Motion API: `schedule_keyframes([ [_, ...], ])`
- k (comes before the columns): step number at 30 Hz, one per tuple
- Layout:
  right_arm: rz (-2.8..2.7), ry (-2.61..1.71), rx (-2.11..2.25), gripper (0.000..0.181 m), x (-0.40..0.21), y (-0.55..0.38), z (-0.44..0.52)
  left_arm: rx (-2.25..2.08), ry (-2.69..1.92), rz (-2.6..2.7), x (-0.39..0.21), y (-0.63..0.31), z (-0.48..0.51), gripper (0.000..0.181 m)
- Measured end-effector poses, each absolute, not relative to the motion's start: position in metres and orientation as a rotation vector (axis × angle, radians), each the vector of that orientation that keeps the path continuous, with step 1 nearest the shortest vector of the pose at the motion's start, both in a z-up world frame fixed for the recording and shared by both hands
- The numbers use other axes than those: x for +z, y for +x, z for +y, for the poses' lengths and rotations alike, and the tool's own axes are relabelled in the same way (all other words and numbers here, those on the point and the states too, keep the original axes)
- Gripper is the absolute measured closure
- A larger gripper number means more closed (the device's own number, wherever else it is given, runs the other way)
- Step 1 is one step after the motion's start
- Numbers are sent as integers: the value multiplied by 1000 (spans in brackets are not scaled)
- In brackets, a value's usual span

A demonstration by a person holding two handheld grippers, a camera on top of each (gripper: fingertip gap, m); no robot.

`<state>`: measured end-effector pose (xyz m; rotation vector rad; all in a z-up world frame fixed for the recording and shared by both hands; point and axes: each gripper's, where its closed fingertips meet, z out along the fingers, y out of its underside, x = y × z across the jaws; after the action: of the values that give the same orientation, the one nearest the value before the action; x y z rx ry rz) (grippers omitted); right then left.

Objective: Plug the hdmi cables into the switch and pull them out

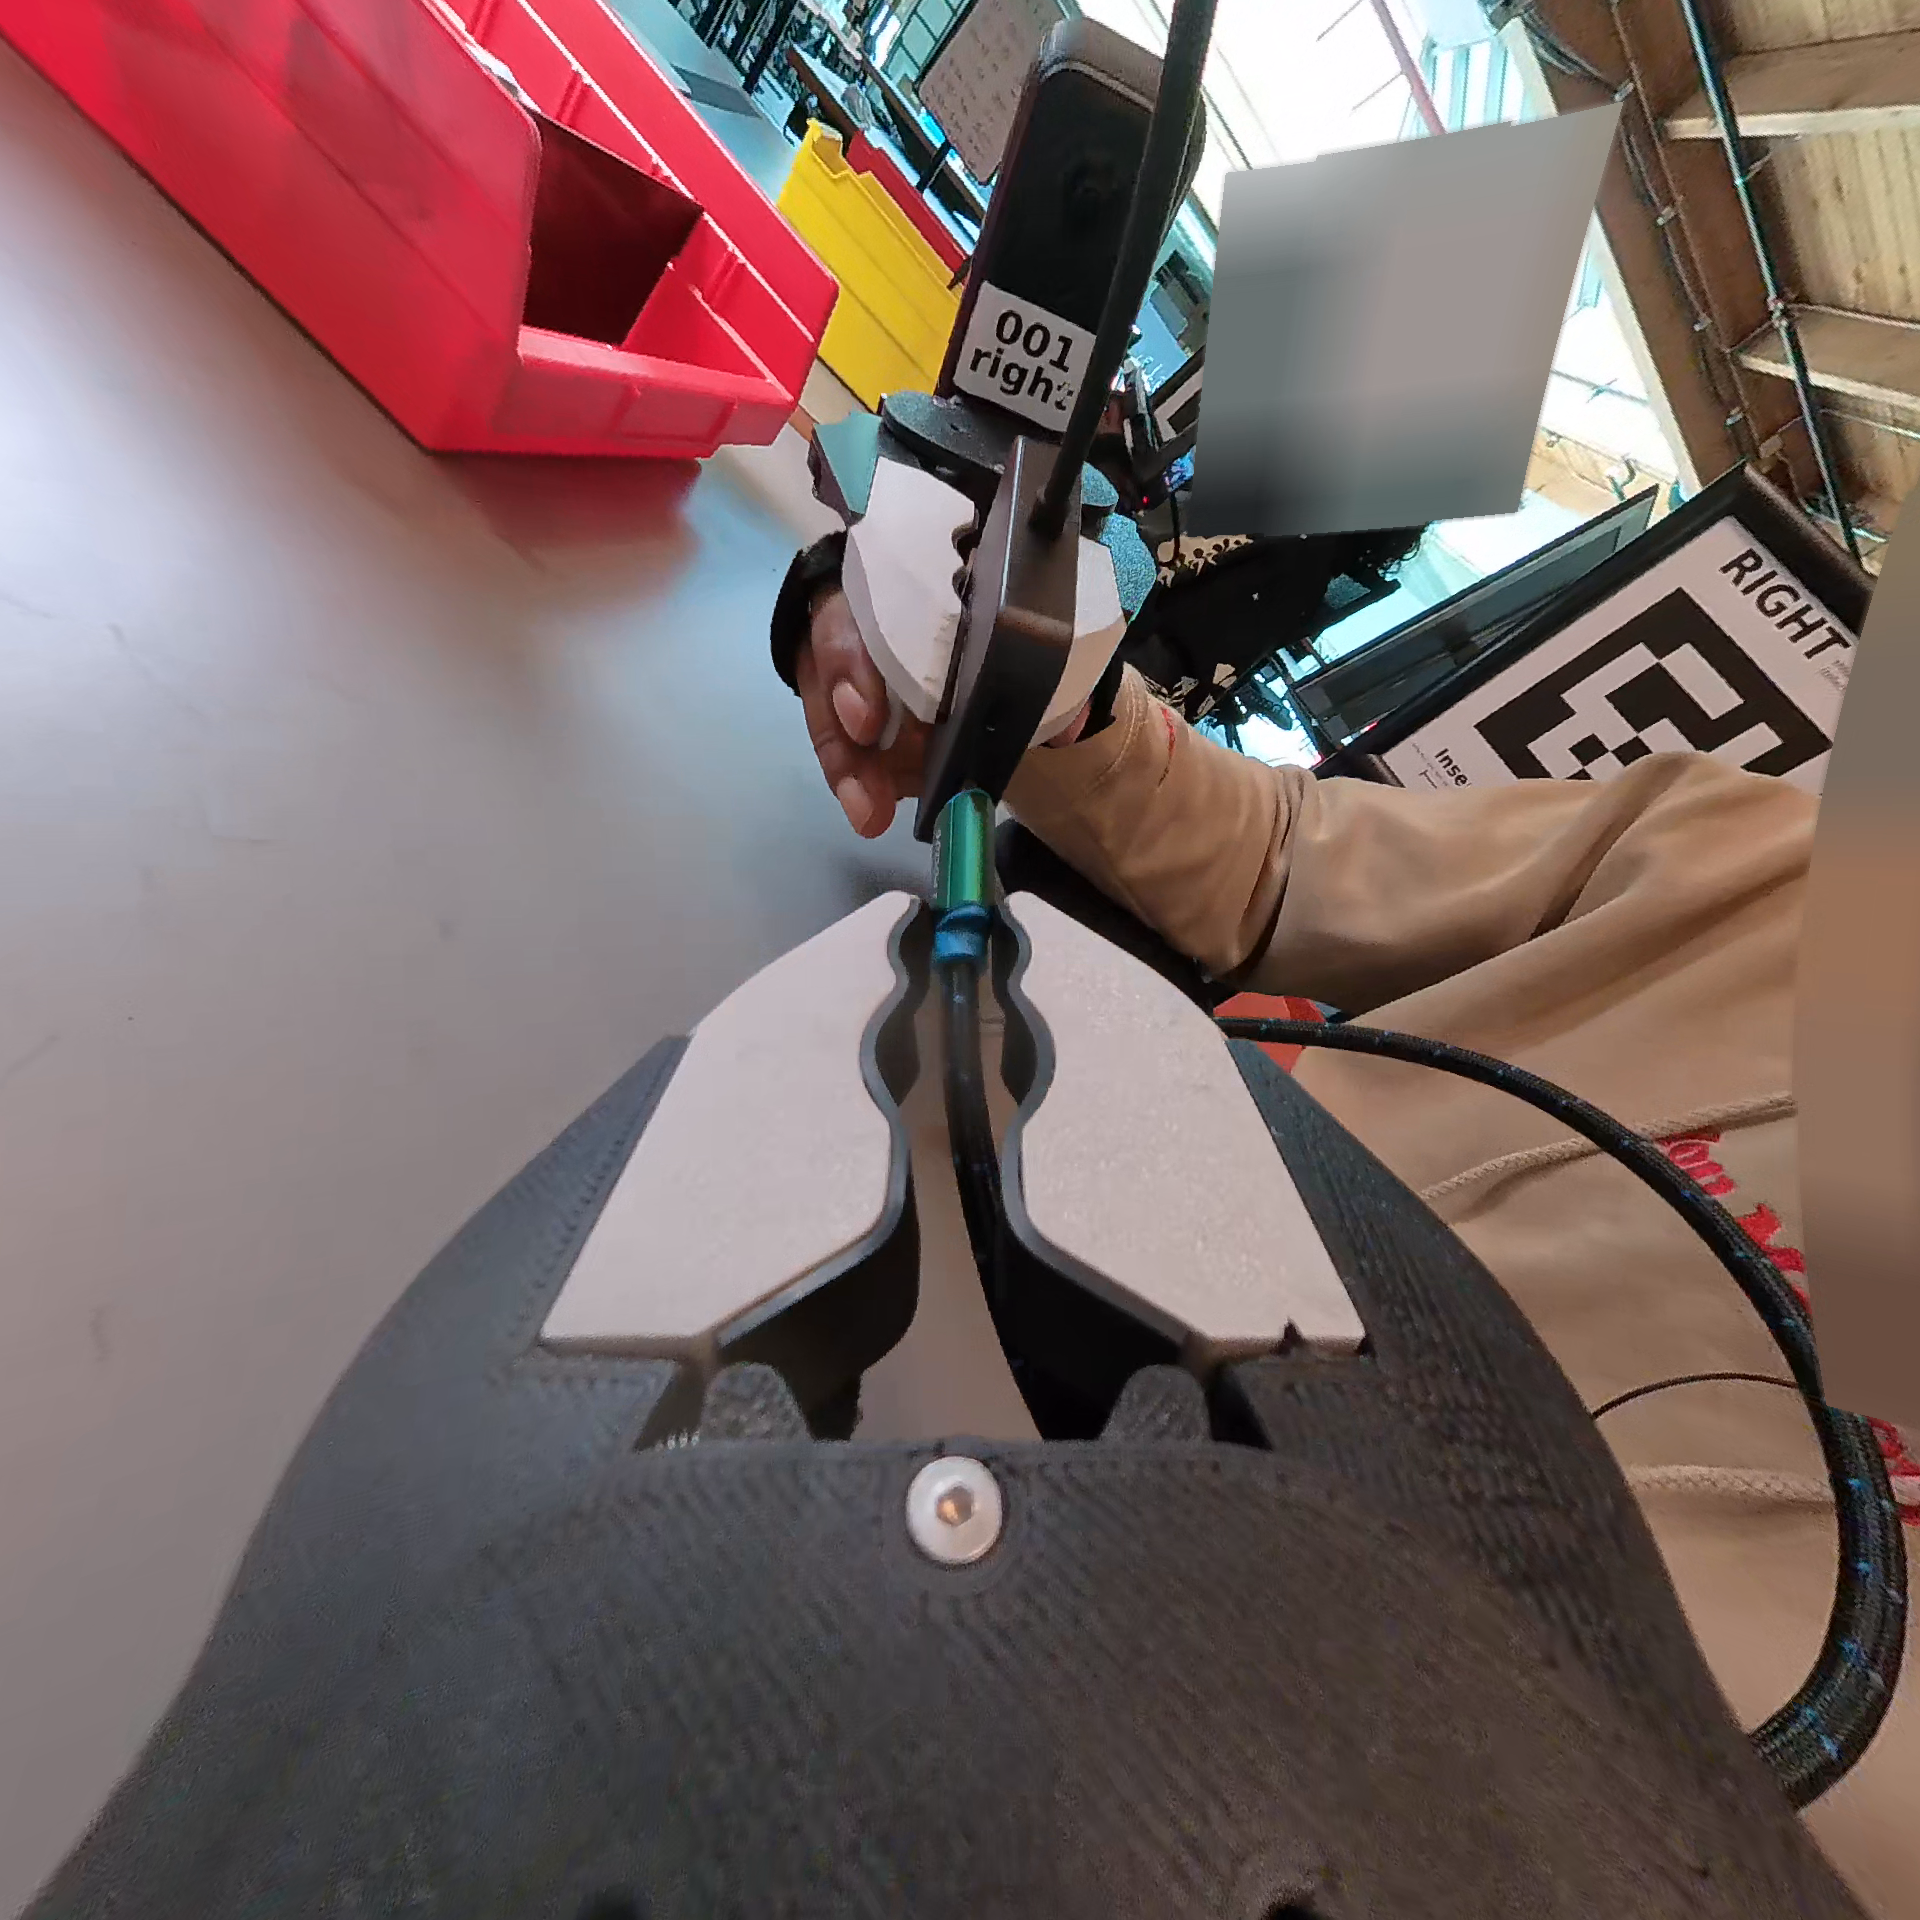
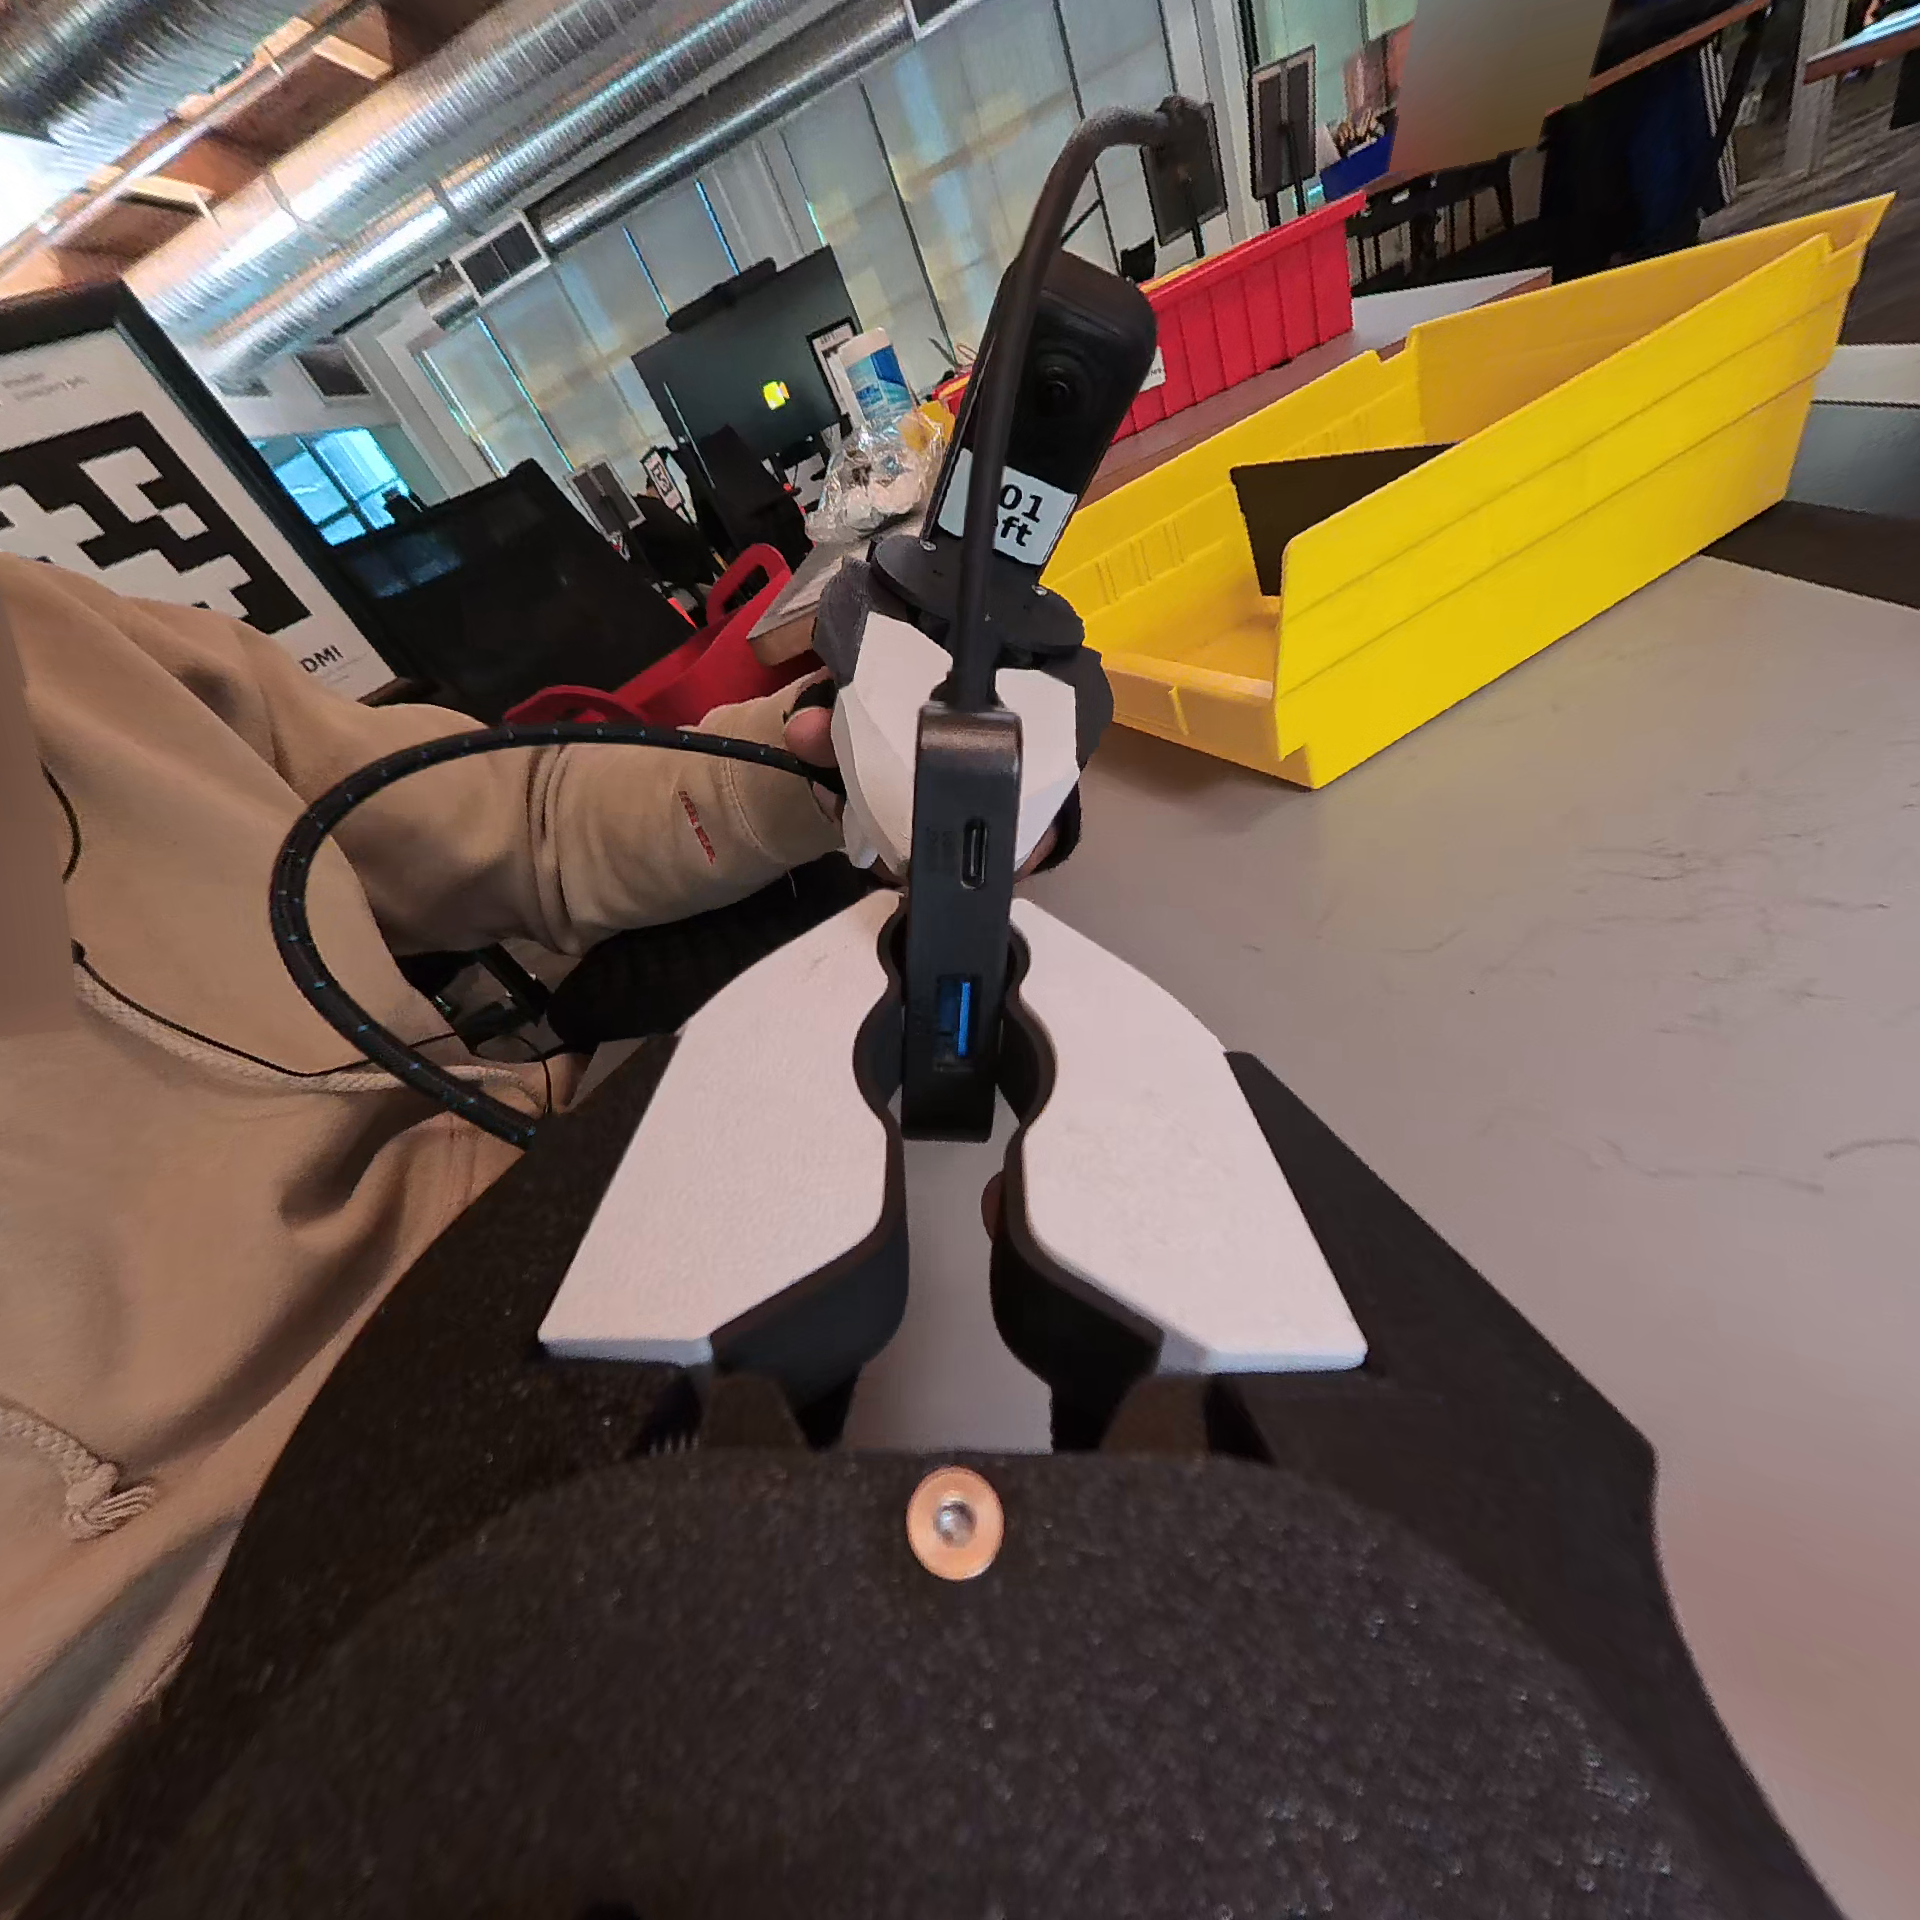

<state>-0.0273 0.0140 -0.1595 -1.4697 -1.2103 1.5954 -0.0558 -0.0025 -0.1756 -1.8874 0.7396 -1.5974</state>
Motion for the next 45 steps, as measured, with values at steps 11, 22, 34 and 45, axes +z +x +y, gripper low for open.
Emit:
schedule_keyframes([
  [11, -1340, -1465, 1547, 168, -176, -37, -2, -1524, -1897, 800, -173, -56, -7, 170],
  [22, -1286, -1445, 1562, 168, -167, -38, 0, -1453, -1806, 840, -170, -55, -5, 170],
  [34, -1403, -1485, 1487, 167, -183, -45, -12, -1218, -1716, 1048, -178, -49, -11, 167],
  [45, -1579, -1368, 1135, 168, -147, -32, -20, -1181, -1618, 1078, -156, -48, -21, 165],
])
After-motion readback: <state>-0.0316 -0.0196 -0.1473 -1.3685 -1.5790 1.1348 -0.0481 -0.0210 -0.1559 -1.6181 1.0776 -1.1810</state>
